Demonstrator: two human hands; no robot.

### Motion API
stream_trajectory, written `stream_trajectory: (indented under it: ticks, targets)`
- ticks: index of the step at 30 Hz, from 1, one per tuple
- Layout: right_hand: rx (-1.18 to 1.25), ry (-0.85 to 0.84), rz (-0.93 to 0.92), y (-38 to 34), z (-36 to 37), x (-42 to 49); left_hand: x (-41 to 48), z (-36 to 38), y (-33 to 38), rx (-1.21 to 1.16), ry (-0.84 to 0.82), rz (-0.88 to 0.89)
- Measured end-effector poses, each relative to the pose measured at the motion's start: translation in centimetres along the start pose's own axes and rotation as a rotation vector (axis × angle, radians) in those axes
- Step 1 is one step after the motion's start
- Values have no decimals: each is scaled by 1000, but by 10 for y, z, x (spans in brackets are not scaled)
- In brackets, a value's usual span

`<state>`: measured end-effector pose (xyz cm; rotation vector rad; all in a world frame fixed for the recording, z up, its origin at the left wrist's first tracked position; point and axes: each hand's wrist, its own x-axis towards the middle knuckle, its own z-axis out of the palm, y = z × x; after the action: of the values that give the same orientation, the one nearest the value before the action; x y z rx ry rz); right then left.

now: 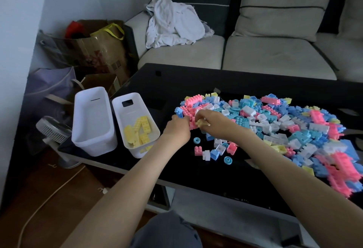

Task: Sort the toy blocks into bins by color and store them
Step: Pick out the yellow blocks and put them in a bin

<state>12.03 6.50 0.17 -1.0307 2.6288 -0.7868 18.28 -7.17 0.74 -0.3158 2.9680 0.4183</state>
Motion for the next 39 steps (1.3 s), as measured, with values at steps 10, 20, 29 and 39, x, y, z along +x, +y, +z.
stream_trajectory:
  ticks: [10,20,29,39]
  targets:
    - [-7,22,81,3,4,1,8,7,1,-95,21,-17]
    - [167,93,171,12,2,3,-1,-8,-2,-256,-14,-16]
    - [297,111,126,-12,-4,0,-7,-26,-7,-586,41,1]
    - [315,174,-52,-102,12,39,-32,-100,-104,-214,117,-82]
